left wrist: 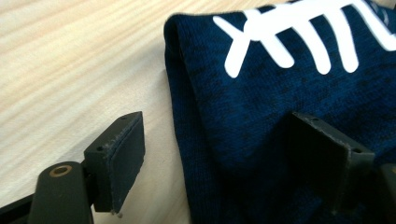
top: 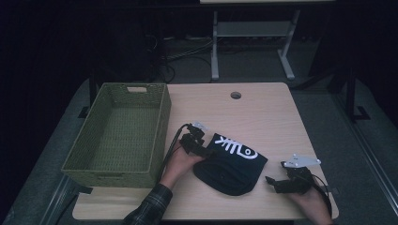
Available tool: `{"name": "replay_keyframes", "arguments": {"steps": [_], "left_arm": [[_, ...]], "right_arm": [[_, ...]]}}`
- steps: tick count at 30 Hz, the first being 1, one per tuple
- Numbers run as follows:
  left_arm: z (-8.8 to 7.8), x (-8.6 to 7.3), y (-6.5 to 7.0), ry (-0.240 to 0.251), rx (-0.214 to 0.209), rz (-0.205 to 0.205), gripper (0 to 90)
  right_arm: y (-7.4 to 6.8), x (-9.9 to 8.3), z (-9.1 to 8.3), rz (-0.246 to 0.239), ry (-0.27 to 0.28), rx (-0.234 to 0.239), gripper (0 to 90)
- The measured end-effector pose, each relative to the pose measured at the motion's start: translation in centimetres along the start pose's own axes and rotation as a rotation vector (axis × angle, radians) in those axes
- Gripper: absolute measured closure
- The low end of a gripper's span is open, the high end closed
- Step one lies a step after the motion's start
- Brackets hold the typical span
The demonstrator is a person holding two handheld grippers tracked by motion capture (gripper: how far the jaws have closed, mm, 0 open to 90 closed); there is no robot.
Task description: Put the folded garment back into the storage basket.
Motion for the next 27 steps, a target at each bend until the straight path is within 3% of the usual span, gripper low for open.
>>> {"name": "replay_keyframes", "arguments": {"steps": [4, 10, 12, 14, 21, 27], "left_arm": [[0.2, -0.2, 0.1, -0.008, 0.002, -0.008, 19.7], [0.3, -0.3, 0.1, -0.018, 0.013, 0.025, 19.9], [0.3, -0.3, 0.3, -0.020, 0.019, 0.017, 20.8], [0.3, -0.3, 0.5, -0.021, 0.011, 0.006, 24.3], [0.0, -0.5, 1.2, -0.020, -0.093, -0.037, 50.4], [0.1, -0.5, 1.5, -0.022, -0.148, -0.094, 66.4]], "right_arm": [[0.0, 0.0, 0.0, 0.001, -0.001, 0.001, 12.5], [0.0, 0.0, 0.0, -0.001, -0.001, 0.002, 12.5], [0.0, 0.0, 0.0, -0.001, -0.001, 0.002, 12.5], [0.0, 0.0, 0.0, -0.001, -0.001, 0.002, 12.5], [0.0, 0.0, 0.1, -0.001, 0.000, 0.002, 12.5], [0.0, 0.0, 0.1, -0.001, 0.000, 0.002, 12.5]]}}
Point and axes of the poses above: each handheld gripper's, and its own axes: z roughly forward along the jaws, x roughly out of its top, y roughly to its right, the point moved 10 cm from there along z, roughly forward along the jaws, and after that the axes turned 11 degrees about y, right-handed, at the moved point
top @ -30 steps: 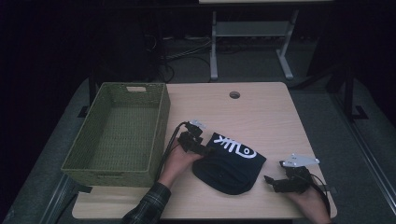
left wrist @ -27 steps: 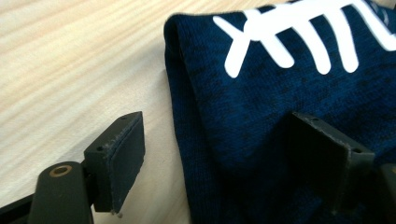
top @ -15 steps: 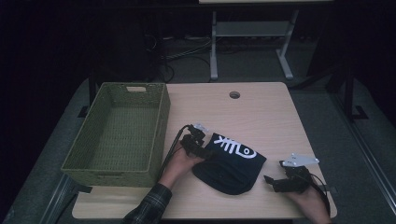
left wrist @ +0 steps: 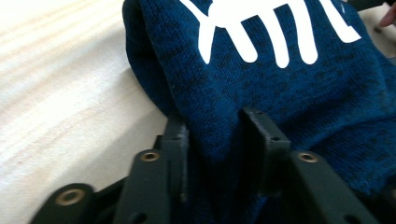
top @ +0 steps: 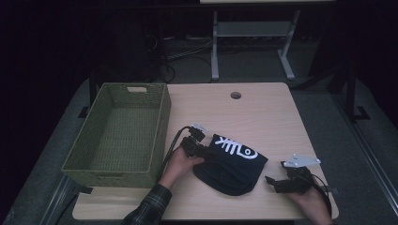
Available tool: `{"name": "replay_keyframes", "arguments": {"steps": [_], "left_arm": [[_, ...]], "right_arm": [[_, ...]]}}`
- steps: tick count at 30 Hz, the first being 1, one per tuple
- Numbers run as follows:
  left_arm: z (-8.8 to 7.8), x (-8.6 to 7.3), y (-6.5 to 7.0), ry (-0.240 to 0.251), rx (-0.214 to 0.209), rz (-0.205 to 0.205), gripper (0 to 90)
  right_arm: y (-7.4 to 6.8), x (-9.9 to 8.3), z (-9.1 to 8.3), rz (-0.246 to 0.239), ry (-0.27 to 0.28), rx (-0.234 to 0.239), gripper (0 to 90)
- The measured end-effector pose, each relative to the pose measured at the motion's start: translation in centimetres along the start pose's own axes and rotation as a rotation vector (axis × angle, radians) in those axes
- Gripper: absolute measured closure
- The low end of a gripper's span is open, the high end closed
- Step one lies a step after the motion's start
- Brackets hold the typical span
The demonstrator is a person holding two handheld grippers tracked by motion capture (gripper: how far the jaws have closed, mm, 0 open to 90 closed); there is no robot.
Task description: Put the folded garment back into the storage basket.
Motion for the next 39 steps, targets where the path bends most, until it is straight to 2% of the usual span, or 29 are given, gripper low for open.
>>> {"name": "replay_keyframes", "arguments": {"steps": [3, 8, 12, 13, 15, 16, 18, 23, 30, 31, 39], "left_arm": [[-0.1, 0.1, 0.2, -0.019, 0.017, 0.023, 71.7], [-0.2, 0.2, 0.5, -0.033, 0.056, 0.066, 74.1], [-0.4, 0.6, 0.9, -0.020, 0.093, 0.130, 74.9], [-0.5, 0.8, 1.0, -0.020, 0.093, 0.135, 75.0], [-0.6, 1.1, 1.3, 0.000, 0.096, 0.130, 75.3], [-0.8, 1.1, 1.4, -0.008, 0.091, 0.134, 75.3], [-1.2, 1.4, 1.6, 0.005, 0.080, 0.105, 75.5], [-2.3, 2.1, 2.5, 0.016, 0.067, 0.095, 75.7], [-4.6, 3.7, 3.9, 0.052, 0.067, 0.117, 75.9], [-4.6, 3.7, 3.9, 0.052, 0.067, 0.117, 75.9], [-7.9, 5.2, 4.4, 0.079, 0.081, 0.124, 75.9]], "right_arm": [[0.0, 0.0, 0.0, 0.000, 0.000, 0.000, 12.5], [0.0, 0.0, 0.0, 0.001, 0.000, 0.000, 12.5], [0.0, 0.0, 0.0, -0.001, 0.001, 0.000, 12.5], [0.0, 0.0, 0.0, -0.001, 0.000, 0.000, 12.5], [0.0, 0.0, 0.0, 0.002, 0.000, -0.001, 12.5], [0.0, 0.0, 0.0, 0.002, 0.000, -0.001, 12.5], [0.0, 0.0, 0.0, 0.005, -0.002, -0.001, 12.5], [0.0, 0.0, 0.0, 0.005, -0.002, -0.001, 12.5], [0.0, 0.0, 0.0, 0.005, -0.002, -0.001, 12.5], [0.0, 0.0, 0.0, 0.005, -0.002, -0.001, 12.5], [0.0, 0.0, 0.0, 0.005, -0.001, -0.001, 12.5]]}}
Point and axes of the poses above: each handheld gripper's, and its own axes: z roughly forward along the jaws, x roughly out of its top, y roughly to its right, the point moved 10 cm from there along z, roughly forward along the jaws, and after that the axes turned 11 degrees about y, right-handed, at the moved point
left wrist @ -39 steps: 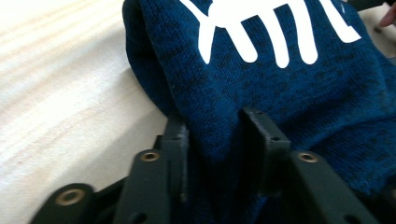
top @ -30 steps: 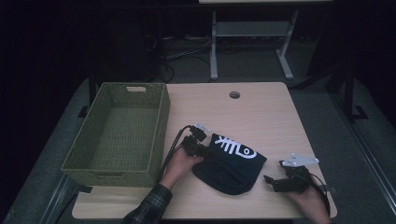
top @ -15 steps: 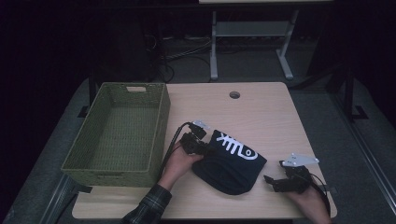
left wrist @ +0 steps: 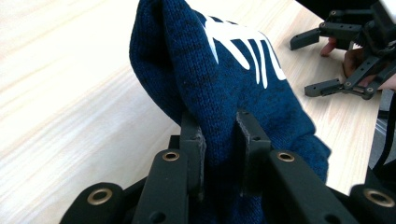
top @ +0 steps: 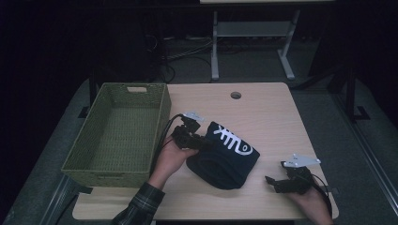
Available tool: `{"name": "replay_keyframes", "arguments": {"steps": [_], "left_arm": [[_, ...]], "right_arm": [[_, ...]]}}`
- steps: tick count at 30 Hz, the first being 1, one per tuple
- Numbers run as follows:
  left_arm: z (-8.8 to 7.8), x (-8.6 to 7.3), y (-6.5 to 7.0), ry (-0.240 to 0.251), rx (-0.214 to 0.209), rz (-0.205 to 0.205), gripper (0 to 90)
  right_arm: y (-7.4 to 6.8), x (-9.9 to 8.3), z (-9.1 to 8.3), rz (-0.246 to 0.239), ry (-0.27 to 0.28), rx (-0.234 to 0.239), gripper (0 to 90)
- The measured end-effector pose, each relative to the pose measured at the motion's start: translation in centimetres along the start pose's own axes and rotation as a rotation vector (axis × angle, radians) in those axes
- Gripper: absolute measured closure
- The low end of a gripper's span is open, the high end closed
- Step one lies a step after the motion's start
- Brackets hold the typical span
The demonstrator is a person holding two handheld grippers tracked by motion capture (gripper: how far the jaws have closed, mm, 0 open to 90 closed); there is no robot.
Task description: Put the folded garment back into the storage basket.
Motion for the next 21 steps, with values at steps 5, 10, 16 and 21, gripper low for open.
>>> {"name": "replay_keyframes", "arguments": {"steps": [5, 10, 16, 21], "left_arm": [[-1.7, 0.8, 0.1, 0.006, 0.011, 0.013, 75.8], [-3.4, 1.6, 0.1, 0.010, 0.021, 0.031, 75.8], [-5.3, 2.5, 0.2, 0.003, 0.034, 0.054, 75.8], [-6.7, 3.2, 0.2, -0.008, 0.048, 0.082, 75.8]], "right_arm": [[0.0, 0.0, 0.0, 0.000, 0.000, 0.001, 12.5], [0.0, 0.0, 0.0, 0.003, 0.000, 0.000, 12.5], [0.0, 0.0, 0.0, 0.001, 0.001, 0.000, 12.6], [0.0, 0.0, 0.0, 0.000, 0.001, 0.000, 12.5]]}}
Point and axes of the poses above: each handheld gripper's, and its own axes: z roughly forward along the jaws, x roughly out of its top, y roughly to its right, the point moved 10 cm from there along z, roughly forward along the jaws, and after that the axes turned 11 degrees about y, right-handed, at the moved point
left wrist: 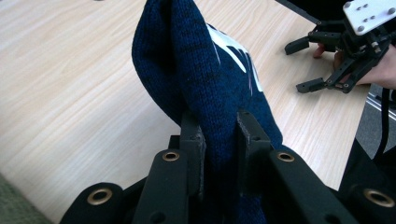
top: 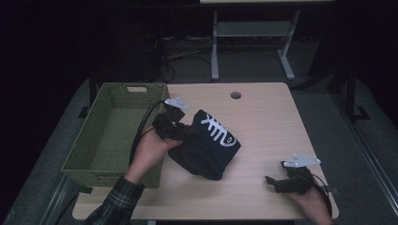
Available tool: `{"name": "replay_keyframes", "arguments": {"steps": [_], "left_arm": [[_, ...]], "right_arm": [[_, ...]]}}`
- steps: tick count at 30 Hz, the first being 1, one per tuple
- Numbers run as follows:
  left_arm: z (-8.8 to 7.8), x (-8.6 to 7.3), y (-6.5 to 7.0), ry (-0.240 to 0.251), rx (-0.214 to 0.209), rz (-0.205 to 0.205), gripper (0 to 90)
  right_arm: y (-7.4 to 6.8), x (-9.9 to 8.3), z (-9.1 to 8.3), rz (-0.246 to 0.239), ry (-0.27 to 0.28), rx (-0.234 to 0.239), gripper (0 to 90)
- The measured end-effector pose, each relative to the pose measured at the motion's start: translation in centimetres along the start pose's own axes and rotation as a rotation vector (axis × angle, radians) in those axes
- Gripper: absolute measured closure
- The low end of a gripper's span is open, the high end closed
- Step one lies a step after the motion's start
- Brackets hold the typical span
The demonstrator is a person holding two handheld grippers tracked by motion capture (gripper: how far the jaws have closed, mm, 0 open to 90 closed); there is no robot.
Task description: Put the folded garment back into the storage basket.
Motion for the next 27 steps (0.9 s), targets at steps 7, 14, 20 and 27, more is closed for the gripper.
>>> {"name": "replay_keyframes", "arguments": {"steps": [7, 14, 20, 27], "left_arm": [[-2.0, 1.4, -0.3, 0.002, 0.023, 0.029, 75.8], [-4.0, 2.8, -0.9, 0.011, 0.051, 0.032, 75.8], [-5.9, 3.7, -1.5, 0.017, 0.059, 0.026, 75.8], [-8.3, 4.4, -2.7, 0.038, 0.096, 0.004, 75.8]], "right_arm": [[0.0, 0.0, 0.0, 0.000, 0.001, -0.002, 12.6], [0.1, 0.0, 0.0, -0.001, 0.001, -0.004, 12.5], [0.0, 0.0, 0.0, 0.001, 0.001, -0.003, 12.5], [0.0, 0.0, 0.0, 0.006, -0.001, -0.006, 12.6]]}}
Point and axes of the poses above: each handheld gripper's, and its own axes: z roughly forward along the jaws, x roughly out of its top, y roughly to its right, the point moved 10 cm from there along z, roughly forward along the jaws, and after that the axes turned 11 degrees about y, right-handed, at the moved point
